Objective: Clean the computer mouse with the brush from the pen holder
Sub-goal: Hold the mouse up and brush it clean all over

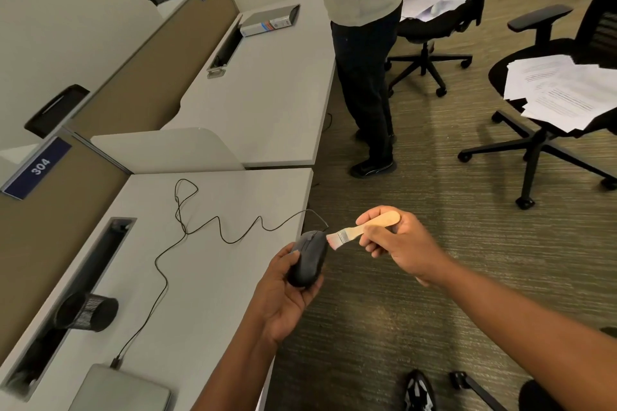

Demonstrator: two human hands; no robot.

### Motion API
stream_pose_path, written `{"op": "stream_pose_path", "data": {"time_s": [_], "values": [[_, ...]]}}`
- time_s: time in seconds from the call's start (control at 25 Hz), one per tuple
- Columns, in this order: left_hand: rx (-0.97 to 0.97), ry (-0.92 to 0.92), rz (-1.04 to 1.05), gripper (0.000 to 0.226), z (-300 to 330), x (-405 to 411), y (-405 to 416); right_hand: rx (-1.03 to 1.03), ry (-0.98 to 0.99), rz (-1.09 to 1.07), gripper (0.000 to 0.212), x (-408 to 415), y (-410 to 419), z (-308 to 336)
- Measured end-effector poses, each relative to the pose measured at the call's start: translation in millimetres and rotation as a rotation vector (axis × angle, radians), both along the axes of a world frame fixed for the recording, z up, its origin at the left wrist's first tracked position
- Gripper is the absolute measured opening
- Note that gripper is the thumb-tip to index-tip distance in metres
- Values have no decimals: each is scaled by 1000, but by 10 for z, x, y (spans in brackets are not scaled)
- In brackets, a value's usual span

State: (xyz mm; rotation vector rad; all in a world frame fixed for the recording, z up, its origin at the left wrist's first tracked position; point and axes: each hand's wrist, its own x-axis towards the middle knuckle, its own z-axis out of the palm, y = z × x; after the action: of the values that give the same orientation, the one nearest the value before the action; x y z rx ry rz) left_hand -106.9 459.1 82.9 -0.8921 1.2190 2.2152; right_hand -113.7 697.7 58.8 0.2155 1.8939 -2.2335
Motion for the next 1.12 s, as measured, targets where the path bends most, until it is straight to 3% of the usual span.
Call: {"op": "stream_pose_path", "data": {"time_s": [0.16, 0.28, 0.44, 0.76, 0.88, 0.96, 1.12], "values": [[-22, -112, 61, 42, -23, -10, 6, -83, 37, 46, 7, 29, 27, 39], [-40, -125, 69, 42, -42, -22, -14, -110, 69, 173, 21, 49, 56, 81], [-41, -144, 27, 44, -51, -22, 1, -155, 106, 310, 20, 59, 9, 91], [-67, -175, 14, 43, -72, 39, 11, -152, 119, 138, 21, -21, -32, 33], [-68, -167, -10, 45, -72, 62, 24, -71, 115, 35, 25, -86, -6, 1], [-62, -166, -5, 46, -82, 62, 30, 8, 125, -26, 15, -109, -7, -51], [-54, -165, 13, 49, -109, 50, 16, 8, 173, -72, 17, -63, -51, -77]]}}
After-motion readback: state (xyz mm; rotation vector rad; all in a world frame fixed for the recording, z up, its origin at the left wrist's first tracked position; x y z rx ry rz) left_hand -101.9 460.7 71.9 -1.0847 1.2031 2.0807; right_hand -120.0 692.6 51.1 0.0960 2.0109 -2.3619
